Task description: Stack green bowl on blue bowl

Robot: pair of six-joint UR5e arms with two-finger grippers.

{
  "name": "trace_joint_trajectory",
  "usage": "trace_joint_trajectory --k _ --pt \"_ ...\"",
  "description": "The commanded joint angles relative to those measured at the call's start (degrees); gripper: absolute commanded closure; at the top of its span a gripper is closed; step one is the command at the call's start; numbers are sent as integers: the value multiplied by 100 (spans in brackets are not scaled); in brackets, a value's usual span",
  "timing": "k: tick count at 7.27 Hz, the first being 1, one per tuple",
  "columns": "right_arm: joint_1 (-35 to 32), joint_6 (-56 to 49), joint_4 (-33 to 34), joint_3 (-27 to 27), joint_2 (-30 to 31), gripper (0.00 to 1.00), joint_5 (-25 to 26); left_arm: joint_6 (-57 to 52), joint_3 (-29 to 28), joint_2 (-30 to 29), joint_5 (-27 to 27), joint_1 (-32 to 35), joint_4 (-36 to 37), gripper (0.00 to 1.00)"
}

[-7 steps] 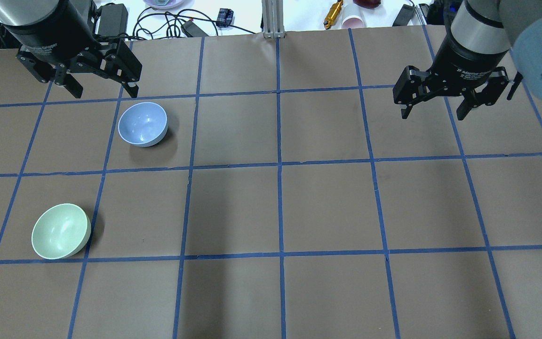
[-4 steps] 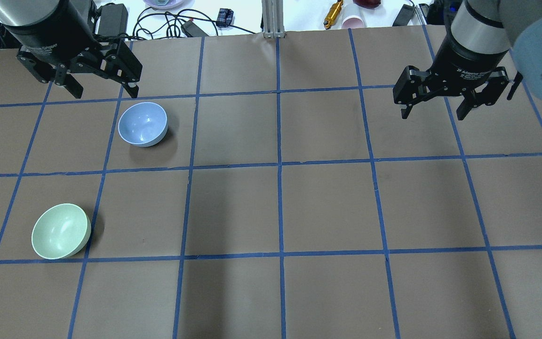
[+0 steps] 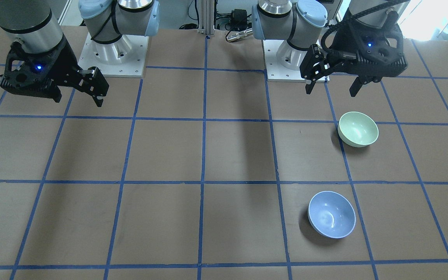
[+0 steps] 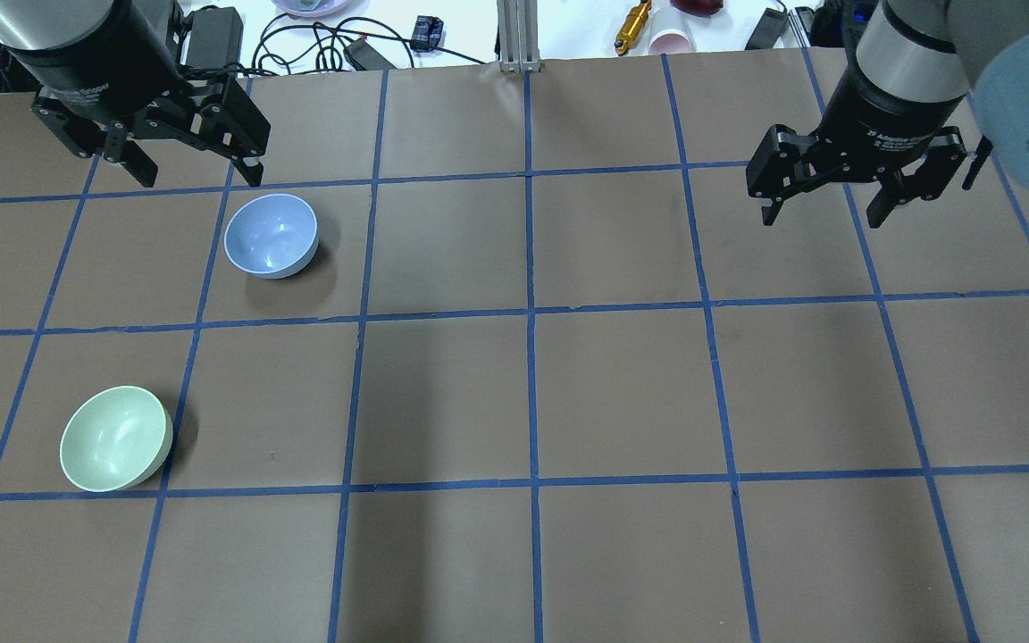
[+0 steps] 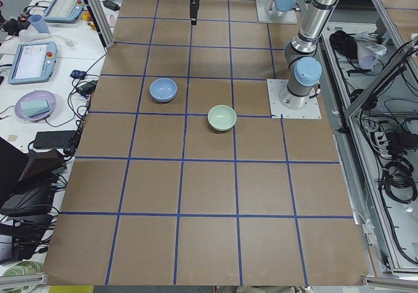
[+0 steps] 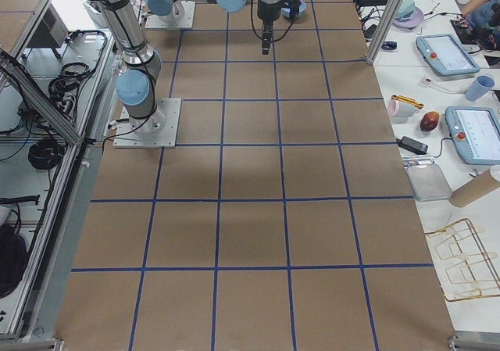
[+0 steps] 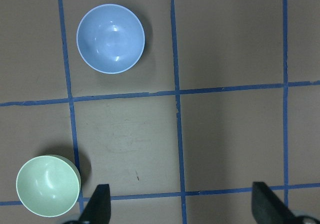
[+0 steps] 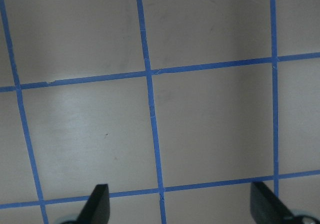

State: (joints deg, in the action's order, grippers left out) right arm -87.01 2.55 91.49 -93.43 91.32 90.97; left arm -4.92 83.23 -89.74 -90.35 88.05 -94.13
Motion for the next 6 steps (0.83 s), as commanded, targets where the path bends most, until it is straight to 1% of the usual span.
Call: trace_joint_trajectory --k 1,4,6 --pt "0 0 0 0 0 0 0 0 0 0 0 2 0 0" --pt "0 0 0 0 0 0 0 -9 18 0 -9 -24 0 0" --pt "0 0 0 0 0 0 0 -123 44 -96 17 -269 0 0"
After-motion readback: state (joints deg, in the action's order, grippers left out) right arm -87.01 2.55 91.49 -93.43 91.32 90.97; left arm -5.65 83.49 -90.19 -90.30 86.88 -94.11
